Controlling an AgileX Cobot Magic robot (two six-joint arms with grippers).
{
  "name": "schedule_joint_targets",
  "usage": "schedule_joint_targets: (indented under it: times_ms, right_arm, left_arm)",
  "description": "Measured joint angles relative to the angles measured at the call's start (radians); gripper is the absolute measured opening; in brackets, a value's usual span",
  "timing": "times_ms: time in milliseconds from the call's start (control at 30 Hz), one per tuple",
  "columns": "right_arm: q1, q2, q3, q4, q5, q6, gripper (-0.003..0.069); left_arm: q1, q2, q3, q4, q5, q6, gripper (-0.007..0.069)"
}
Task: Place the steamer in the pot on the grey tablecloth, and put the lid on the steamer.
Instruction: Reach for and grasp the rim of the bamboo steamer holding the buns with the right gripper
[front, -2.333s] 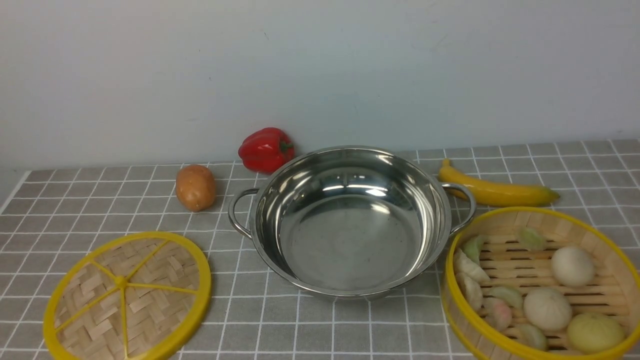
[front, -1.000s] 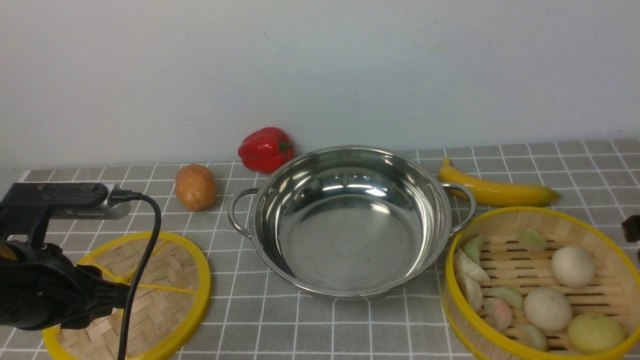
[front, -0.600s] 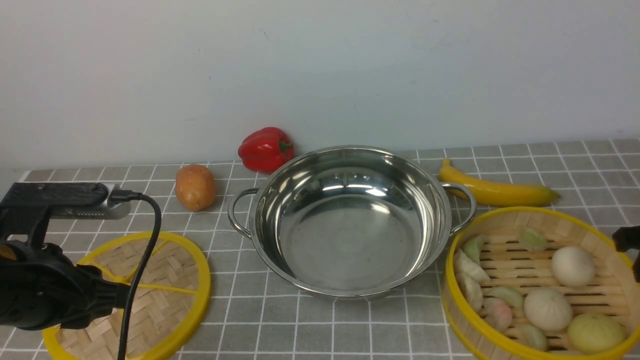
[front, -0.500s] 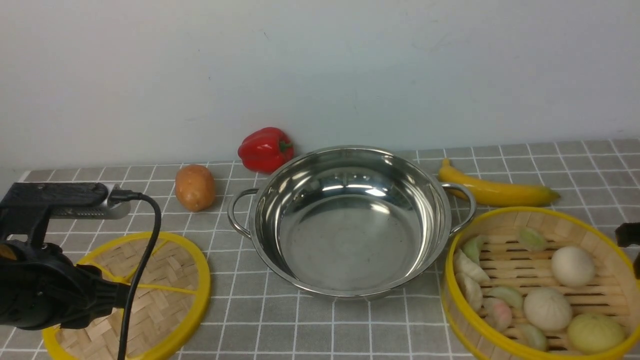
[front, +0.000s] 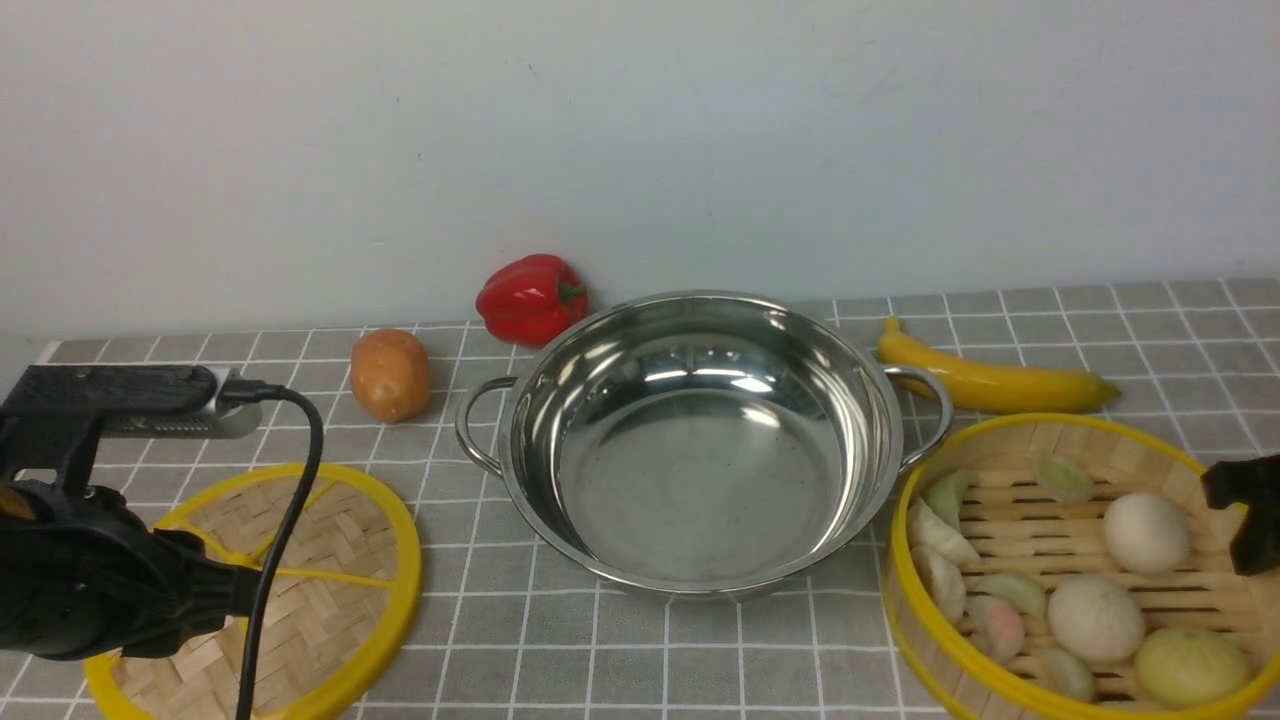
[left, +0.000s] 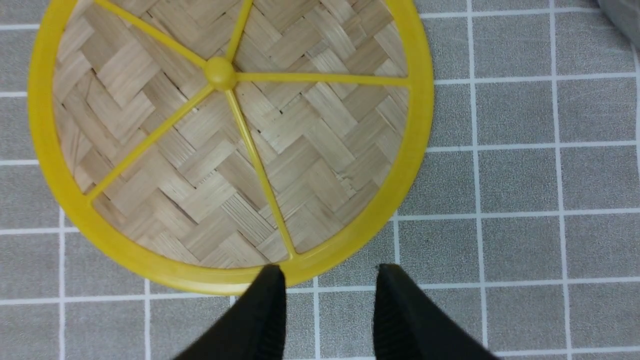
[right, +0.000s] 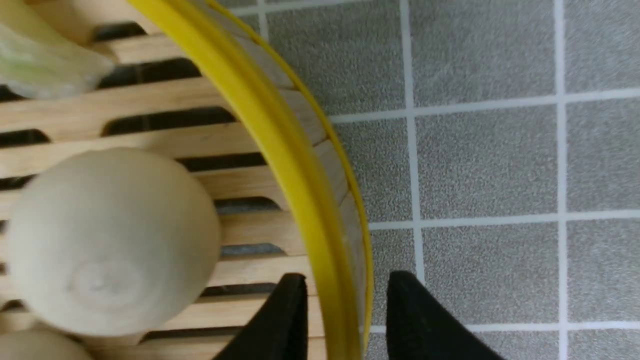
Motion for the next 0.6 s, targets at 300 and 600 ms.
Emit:
schedule_joint_targets:
  times_ms: [300, 600]
  right_arm:
    - [0.000, 0.034, 0.000, -0.003, 0.005, -0.001, 0.0092]
    - [0.000, -0.007, 0.000, -0.103, 0.114, 0.037, 0.0064]
  left_arm:
    - [0.000, 0.000, 0.000, 0.000, 0.000, 0.000, 0.0243]
    - [0.000, 0.000, 0.000, 0.000, 0.000, 0.000, 0.0243]
